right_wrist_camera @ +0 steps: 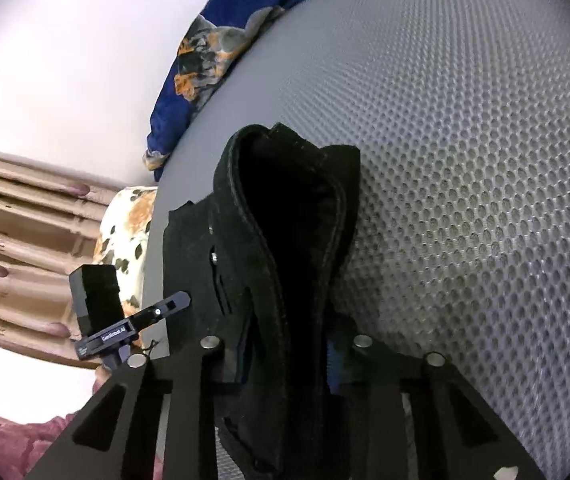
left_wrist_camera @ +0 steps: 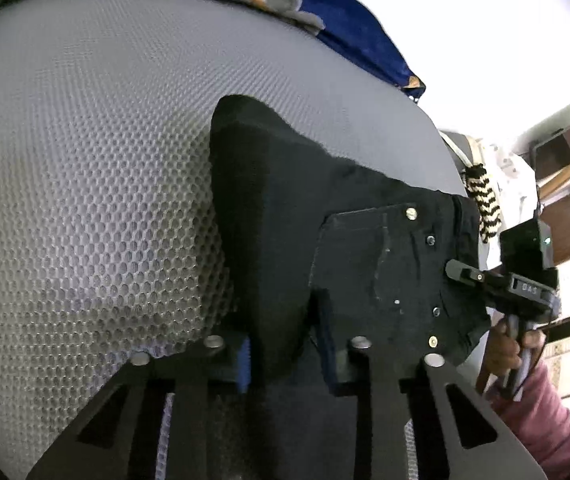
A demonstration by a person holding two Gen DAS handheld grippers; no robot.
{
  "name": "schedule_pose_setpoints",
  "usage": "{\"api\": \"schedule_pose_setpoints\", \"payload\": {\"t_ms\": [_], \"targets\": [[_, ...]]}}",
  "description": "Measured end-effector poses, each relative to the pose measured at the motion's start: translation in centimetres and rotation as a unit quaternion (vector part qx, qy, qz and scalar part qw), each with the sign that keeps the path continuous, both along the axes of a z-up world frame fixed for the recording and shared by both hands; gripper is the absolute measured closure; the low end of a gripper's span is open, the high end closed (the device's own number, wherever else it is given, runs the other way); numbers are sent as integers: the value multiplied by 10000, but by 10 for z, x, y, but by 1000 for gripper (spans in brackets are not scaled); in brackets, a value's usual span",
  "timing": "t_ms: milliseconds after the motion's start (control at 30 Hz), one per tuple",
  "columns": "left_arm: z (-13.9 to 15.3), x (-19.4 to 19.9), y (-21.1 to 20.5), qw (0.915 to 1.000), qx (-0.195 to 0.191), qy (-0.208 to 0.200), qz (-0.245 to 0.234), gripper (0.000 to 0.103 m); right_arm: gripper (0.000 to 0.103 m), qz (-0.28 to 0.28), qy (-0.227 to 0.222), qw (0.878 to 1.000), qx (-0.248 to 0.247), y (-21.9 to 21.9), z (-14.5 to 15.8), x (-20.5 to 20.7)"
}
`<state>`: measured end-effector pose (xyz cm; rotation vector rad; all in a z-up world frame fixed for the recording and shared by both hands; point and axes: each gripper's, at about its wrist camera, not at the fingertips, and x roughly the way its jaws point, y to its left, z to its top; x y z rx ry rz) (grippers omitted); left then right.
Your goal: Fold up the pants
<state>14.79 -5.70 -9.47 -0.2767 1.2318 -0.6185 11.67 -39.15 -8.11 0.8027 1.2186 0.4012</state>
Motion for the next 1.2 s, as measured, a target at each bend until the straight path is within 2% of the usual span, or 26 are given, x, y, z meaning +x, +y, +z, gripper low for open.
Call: {"api": "schedule_pose_setpoints", "payload": {"t_ms": [233, 500, 767, 1200], "targets": [[21, -6, 9, 9996, 89, -269, -17, 85, 82, -36, -19, 9995, -306, 21, 29, 3], [43, 7, 47, 9978, 216, -562, 286, 85, 82, 172, -87, 9996, -217, 52, 40, 24], [55, 44, 80, 9918, 654, -951, 552, 85, 82, 305, -351, 9989, -115, 94, 38, 72], [62, 126, 101, 9886, 784, -1032, 770, 85, 83, 487, -411, 9977, -241, 129, 33, 156]]}}
